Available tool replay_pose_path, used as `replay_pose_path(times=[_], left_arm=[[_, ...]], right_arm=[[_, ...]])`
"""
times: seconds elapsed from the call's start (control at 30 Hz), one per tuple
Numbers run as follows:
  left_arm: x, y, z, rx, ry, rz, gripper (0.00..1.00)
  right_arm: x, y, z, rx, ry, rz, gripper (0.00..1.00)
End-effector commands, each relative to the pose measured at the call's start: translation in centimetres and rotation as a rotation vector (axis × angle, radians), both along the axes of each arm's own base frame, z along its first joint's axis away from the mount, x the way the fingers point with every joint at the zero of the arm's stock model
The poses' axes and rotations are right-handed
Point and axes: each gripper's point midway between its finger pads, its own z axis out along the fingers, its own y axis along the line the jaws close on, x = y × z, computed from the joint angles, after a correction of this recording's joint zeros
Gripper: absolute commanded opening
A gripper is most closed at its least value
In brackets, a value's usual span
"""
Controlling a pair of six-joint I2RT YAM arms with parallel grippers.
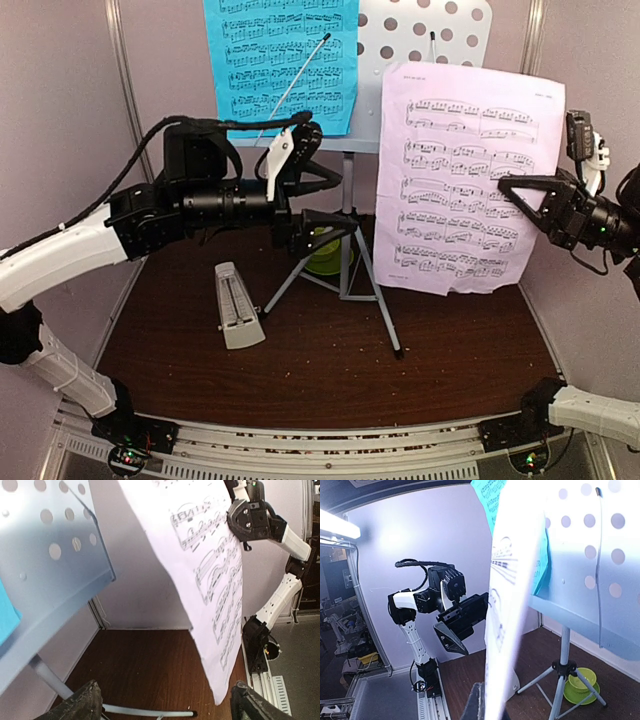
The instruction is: Set up the instrument practice props
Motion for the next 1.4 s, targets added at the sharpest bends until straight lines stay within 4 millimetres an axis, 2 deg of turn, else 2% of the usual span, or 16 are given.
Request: replay_pose_path(times=[0.0,0.13,0.27,0.4,0.53,0.77,0.9,0.97,1.1,1.17,1.23,1.3,1.37], left_arm=[[-0.9,-1.4,5.0,-0.103,-0.001,-0.078,0.91],[-1.2,-2.1,7.7,-0.164,-0.007,-0.113,0.90],[-1.3,-2.7,10.0,-0.230,0.009,-0.145,0.86],[-1.3,-3.7,10.9,-0.256,0.046,-0.177,0.78],[-1.3,-3.6,11.8,-0.274,0.033,-0.176,0.72],[-1.8,-3.4,13.7,-0.323,0.019,-0.204,0.49],[-2.0,-3.3,14.8,-0.361,0.030,-0.215,0.44],[-1.9,-3.1,15.4,-0.380,0.031,-0.209,0.35],[-1.2,-2.8,16.1,-0.407,0.033,-0.162,0.09],[-0.7,-2.6,16.7,-0.426,0.036,-0.130,0.00],[-0.1,-1.9,17.5,-0.451,0.030,-0.081,0.00],[0.7,-1.3,18.2,-0.465,0.027,-0.024,0.00],[1.6,-0.6,18.8,-0.467,0.028,0.026,0.00]], right_arm=[[0.1,0.5,4.3,0.091,-0.101,0.031,0.00],[0.9,0.9,5.9,0.142,-0.120,0.042,0.00],[1.4,1.4,6.4,0.152,-0.125,0.049,0.00],[2.0,1.8,7.0,0.161,-0.128,0.053,0.00],[2.2,2.0,7.6,0.168,-0.135,0.058,0.00],[3.1,2.6,8.3,0.184,-0.149,0.062,0.00],[3.8,3.1,8.7,0.178,-0.156,0.058,0.00],[4.1,3.3,8.9,0.177,-0.158,0.050,0.00],[4.8,3.5,9.1,0.177,-0.148,0.034,0.00],[5.3,3.4,9.7,0.189,-0.138,0.011,0.11],[6.4,2.8,10.5,0.203,-0.115,-0.062,0.24],[8.1,1.8,11.0,0.191,-0.080,-0.181,0.41],[10.1,1.0,10.8,0.146,-0.012,-0.295,0.50]])
